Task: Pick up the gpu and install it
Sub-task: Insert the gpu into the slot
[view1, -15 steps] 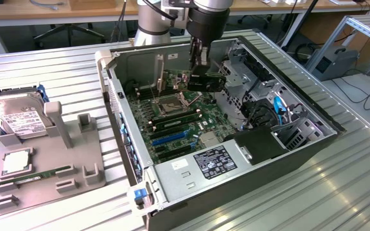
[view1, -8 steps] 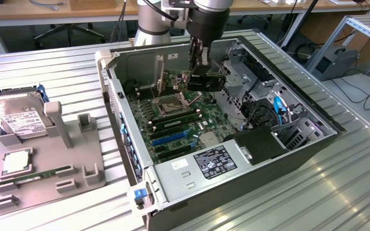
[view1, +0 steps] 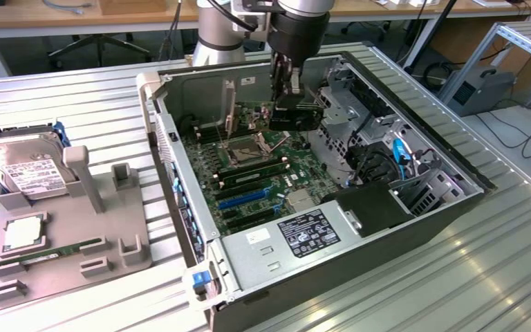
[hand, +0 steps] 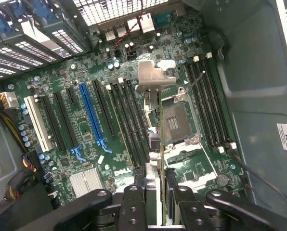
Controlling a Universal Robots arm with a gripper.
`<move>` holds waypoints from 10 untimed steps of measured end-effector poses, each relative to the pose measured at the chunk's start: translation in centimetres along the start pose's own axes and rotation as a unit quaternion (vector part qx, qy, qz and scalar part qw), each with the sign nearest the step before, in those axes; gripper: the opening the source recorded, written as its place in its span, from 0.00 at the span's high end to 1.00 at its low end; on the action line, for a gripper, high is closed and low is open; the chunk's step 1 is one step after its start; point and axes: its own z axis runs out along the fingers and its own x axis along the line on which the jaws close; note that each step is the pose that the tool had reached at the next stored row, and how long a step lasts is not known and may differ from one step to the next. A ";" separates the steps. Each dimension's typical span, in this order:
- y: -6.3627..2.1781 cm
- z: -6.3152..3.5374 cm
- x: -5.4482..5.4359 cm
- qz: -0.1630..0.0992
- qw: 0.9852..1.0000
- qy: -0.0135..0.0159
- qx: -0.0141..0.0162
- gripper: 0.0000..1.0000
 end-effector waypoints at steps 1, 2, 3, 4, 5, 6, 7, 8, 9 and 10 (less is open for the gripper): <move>0.00 0.00 0.0 -0.004 1.000 0.000 0.000 0.73; 0.00 0.00 0.0 -0.007 1.000 0.000 0.000 0.73; 0.00 0.00 0.0 -0.009 1.000 0.000 0.000 0.73; 0.00 0.00 0.0 -0.011 1.000 0.000 0.000 0.73; 0.00 0.00 0.0 -0.015 1.000 0.000 0.000 0.73; 0.00 0.00 0.0 -0.018 1.000 0.000 -0.001 0.73; 0.00 0.00 0.0 -0.020 1.000 0.000 -0.001 0.73; 0.00 0.00 0.0 -0.022 1.000 0.000 -0.001 0.73; 0.00 0.00 0.0 -0.024 1.000 0.000 -0.001 0.73; 0.00 0.00 0.0 -0.026 1.000 0.000 -0.001 0.73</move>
